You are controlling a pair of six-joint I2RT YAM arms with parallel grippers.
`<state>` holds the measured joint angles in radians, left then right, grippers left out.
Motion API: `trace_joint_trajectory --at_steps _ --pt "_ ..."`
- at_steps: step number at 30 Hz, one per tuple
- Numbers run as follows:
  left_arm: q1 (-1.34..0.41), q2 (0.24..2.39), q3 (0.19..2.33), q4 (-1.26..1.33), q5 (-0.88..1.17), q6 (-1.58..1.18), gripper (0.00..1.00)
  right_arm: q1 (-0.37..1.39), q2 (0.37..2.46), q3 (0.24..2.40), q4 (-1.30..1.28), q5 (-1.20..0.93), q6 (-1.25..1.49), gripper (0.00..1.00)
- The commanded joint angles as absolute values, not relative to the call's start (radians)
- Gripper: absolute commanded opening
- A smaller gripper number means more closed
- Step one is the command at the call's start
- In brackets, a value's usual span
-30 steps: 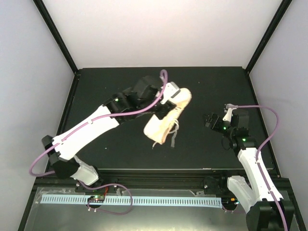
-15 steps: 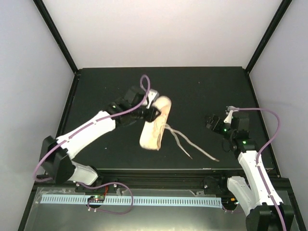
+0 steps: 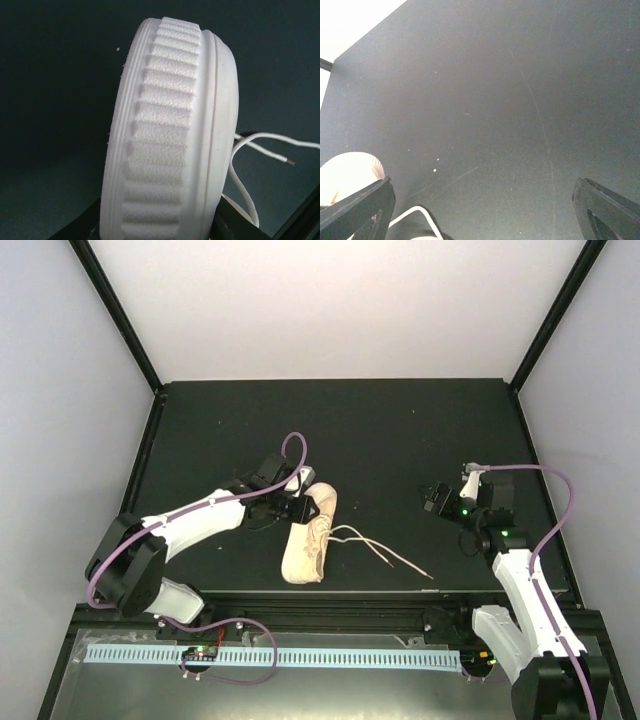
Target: Tie the shoes
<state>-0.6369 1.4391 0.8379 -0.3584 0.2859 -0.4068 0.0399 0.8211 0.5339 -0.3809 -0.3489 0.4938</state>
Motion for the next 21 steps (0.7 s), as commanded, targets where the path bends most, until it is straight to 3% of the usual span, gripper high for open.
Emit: trace_joint_trajectory --at_steps 1,8,21 --pt "-0.616 1.408 0.842 -0.226 0.341 -0.471 0.2 0.046 0.825 0.523 -0.351 -0.397 0.48 1.0" --pt "-0.505 1.449 0.769 -0.138 0.373 -0.469 0.24 0.046 0.815 0.52 -0.357 -0.408 0.467 1.0" --pt "-0.422 1.42 0.668 -0.234 0.266 -0.348 0.67 0.05 0.859 0.527 -0.352 -0.456 0.473 1.0"
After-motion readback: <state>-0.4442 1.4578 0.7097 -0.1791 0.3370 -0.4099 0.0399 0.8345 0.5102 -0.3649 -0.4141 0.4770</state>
